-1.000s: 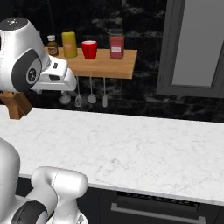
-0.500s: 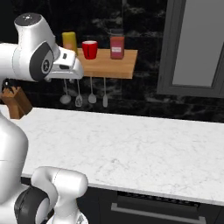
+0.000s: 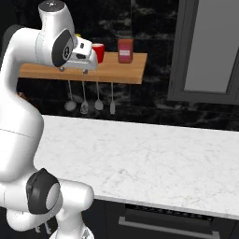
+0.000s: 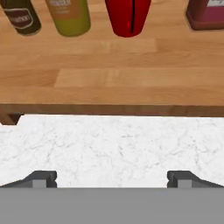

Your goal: Gather all objects into one cabinet and sort the glasses and bowls to opposite sides.

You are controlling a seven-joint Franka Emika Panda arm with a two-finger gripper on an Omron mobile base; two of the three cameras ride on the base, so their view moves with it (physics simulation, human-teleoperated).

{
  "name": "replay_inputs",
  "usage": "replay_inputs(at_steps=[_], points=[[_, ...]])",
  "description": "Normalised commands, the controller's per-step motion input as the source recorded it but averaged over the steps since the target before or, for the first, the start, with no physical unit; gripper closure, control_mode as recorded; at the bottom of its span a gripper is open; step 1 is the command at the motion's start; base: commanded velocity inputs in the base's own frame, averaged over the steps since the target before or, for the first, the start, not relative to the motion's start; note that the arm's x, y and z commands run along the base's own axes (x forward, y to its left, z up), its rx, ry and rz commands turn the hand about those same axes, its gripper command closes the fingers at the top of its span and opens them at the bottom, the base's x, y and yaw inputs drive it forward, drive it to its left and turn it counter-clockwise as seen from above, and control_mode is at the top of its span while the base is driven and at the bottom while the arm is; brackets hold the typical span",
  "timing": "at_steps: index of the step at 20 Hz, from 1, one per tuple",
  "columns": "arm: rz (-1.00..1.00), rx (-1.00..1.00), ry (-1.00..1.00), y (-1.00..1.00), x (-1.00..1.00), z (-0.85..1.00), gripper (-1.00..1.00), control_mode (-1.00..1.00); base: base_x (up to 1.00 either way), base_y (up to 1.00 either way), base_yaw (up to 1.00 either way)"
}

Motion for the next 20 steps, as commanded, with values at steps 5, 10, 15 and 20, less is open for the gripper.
replay_inputs(at_steps=[5, 10, 15, 20], points=[[-0.01, 0.03, -0.01, -0.02, 0.28, 0.00, -1.00, -1.00, 0.00, 0.00, 0.00], [-0.10, 0.01, -0.25, 0.03, 0.09, 0.05, -1.00, -1.00, 0.00, 0.00, 0.00], [-0.08, 0.03, -0.01, -0.02, 0.53, 0.00, -1.00, -1.00, 0.00, 0.00, 0.00], [0.01, 0.03, 0.11, -0.18, 0.44, 0.00, -1.00, -1.00, 0.00, 0.00, 0.00]])
